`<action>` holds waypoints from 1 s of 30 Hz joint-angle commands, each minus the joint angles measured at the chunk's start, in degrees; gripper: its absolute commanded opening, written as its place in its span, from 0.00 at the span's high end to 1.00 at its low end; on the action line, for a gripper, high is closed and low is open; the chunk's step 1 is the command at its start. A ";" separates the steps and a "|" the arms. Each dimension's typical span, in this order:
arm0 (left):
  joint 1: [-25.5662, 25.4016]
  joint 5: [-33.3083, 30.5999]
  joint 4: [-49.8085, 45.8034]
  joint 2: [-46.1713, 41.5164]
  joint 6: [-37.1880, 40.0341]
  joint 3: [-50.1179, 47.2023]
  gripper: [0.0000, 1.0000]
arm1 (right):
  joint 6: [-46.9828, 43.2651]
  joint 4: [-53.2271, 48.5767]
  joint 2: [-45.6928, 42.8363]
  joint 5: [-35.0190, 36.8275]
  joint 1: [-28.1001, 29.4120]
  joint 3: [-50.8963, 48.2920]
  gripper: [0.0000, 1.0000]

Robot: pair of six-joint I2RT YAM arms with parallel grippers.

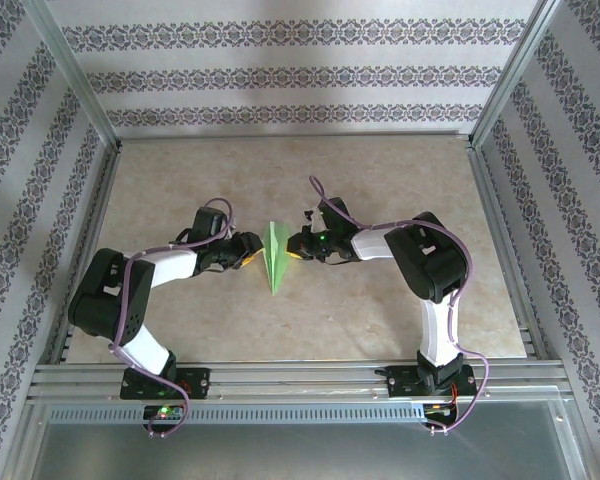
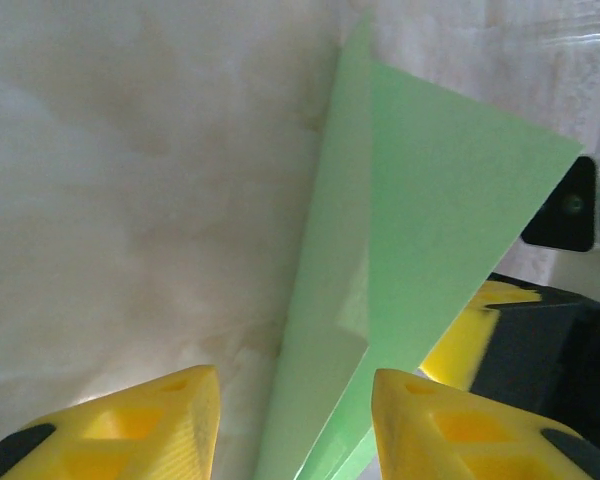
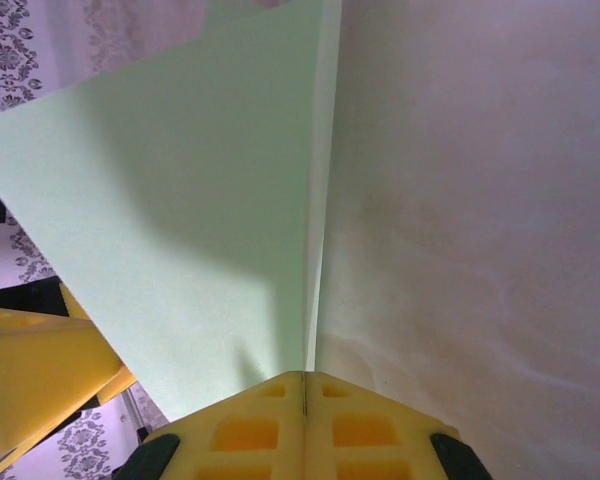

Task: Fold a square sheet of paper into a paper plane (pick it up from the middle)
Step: Turn over a paper plane at the center of the table.

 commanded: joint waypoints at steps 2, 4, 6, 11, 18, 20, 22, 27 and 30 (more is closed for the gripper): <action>-0.84 2.73 4.39 1.87 -1.01 1.50 0.61 | -0.15 1.03 0.71 -0.73 -0.82 -1.15 1.00; -0.97 3.26 4.93 2.93 -1.01 1.82 0.65 | -0.13 0.94 0.71 -0.68 -0.91 -1.16 1.00; -1.10 4.14 5.65 3.91 -1.01 2.28 0.68 | -0.10 0.92 0.66 -0.73 -0.96 -1.18 1.00; -1.61 5.51 6.90 5.53 -0.86 3.47 0.69 | -0.18 0.60 0.53 -0.72 -0.91 -1.15 1.00; -1.81 4.12 3.86 7.14 0.18 5.01 0.83 | -0.37 -0.10 -0.40 -0.21 -1.10 -1.56 0.92; -1.93 3.23 2.05 7.06 0.97 5.49 0.87 | -0.65 -0.54 -0.94 -0.03 -1.17 -1.75 0.90; -1.86 2.49 0.70 6.87 1.65 5.69 0.92 | -0.96 -0.88 -1.24 -0.03 -1.26 -1.84 0.89; -1.84 -0.05 -1.44 5.55 2.30 5.46 0.98 | -1.06 -1.57 -1.64 0.62 -1.43 -2.00 0.94; -1.85 -2.51 -2.93 4.15 2.16 4.74 1.00 | -0.72 -1.87 -2.59 2.11 -1.60 -2.66 0.96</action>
